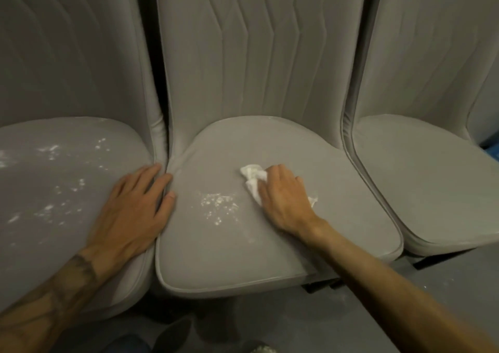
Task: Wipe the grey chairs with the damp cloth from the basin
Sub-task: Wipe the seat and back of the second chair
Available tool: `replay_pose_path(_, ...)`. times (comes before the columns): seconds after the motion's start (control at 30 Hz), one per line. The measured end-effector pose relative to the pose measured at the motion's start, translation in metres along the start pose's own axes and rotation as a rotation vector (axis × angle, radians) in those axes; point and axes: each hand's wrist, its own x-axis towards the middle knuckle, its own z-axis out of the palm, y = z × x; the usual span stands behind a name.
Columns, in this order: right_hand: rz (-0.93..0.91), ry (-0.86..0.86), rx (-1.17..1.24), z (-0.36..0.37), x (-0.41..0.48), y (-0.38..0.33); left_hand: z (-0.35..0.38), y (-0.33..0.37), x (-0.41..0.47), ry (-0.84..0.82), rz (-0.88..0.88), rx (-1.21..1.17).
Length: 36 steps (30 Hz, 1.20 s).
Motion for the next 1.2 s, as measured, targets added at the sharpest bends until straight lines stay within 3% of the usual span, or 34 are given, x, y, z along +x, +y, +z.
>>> replay_pose_path(0.1, 0.128, -0.002, 0.085, 0.002, 0.03, -0.008, -0.004, 0.007, 0.0, -0.005, -0.022, -0.016)
replay_pose_path(0.23, -0.183, -0.022, 0.152, 0.017, 0.009, -0.048, -0.01, 0.008, 0.001, -0.019, -0.041, -0.041)
replay_pose_path(0.3, -0.255, -0.056, 0.151, 0.015, 0.007, -0.04, -0.014, 0.011, 0.001, -0.022, -0.05, -0.036)
replay_pose_path(0.47, -0.045, -0.077, 0.084, 0.012, 0.063, -0.036, -0.019, 0.015, -0.001, -0.059, -0.066, -0.075)
replay_pose_path(0.67, -0.38, -0.109, 0.214, 0.023, 0.026, -0.059, -0.022, 0.016, 0.0, -0.06, -0.084, -0.094)
replay_pose_path(0.87, -0.192, -0.108, 0.132, 0.025, 0.093, -0.072, -0.02, 0.016, -0.001, -0.054, -0.084, -0.095)
replay_pose_path(1.03, -0.478, -0.135, 0.198, 0.036, 0.073, -0.081, -0.017, 0.013, -0.001, -0.051, -0.073, -0.1)
replay_pose_path(1.2, -0.355, -0.134, 0.101, 0.04, 0.113, -0.096, -0.017, 0.014, -0.003, -0.04, -0.082, -0.102)
